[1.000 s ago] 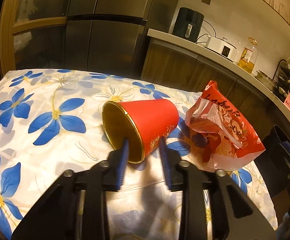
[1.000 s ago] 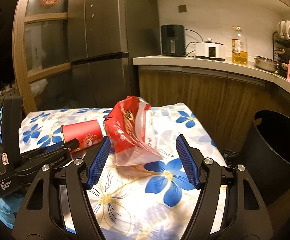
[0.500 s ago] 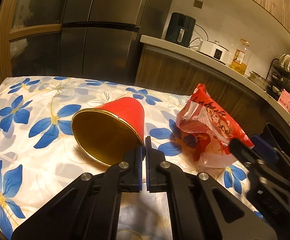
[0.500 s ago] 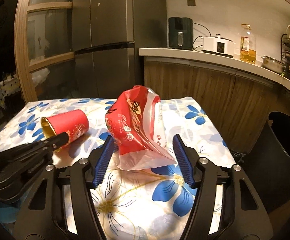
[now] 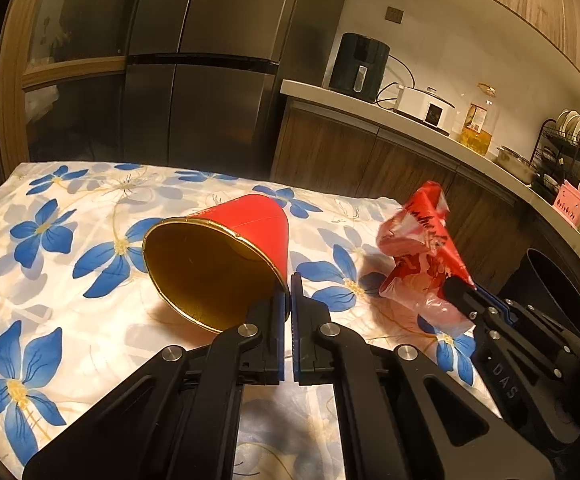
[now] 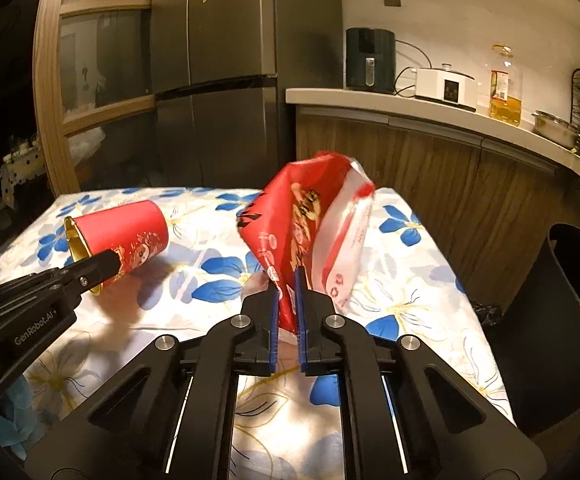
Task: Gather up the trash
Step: 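Grasp the red paper cup rim with the left tool while the right tool grasps the red snack bag, then carry the red cup and red snack bag over the black bin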
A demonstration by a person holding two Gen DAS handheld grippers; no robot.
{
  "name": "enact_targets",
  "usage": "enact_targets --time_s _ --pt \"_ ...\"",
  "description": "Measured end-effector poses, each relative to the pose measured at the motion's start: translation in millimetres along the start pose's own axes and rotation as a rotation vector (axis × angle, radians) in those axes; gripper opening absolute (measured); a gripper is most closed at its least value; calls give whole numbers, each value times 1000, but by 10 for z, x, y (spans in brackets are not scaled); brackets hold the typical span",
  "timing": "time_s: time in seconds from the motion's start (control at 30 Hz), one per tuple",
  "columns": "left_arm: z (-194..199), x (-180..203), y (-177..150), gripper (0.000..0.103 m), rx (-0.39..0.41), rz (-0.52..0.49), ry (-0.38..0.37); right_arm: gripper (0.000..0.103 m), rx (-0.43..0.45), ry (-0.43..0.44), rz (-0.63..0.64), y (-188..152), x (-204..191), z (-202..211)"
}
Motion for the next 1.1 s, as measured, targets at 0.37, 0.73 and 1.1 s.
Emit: enact_targets --time_s 0.37,0.73,1.1 --pt "318 281 85 2 51 -54 -15 3 100 -8 -56 149 206 554" --pt "660 971 118 2 94 -141 -87 2 186 -61 -105 210 593 1223" --pt "931 1934 114 2 144 -270 -212 2 283 -176 -163 246 1247 1925"
Point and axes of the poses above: each gripper's, at about its wrist camera, not at the fingertips, and z roughly against the way its jaws point, x to its right, y to its top, the point moved 5 cm from there along -z, roughly the way its jaws point, and after that the axes turned 8 degrees about y, right-handed, at the moved point
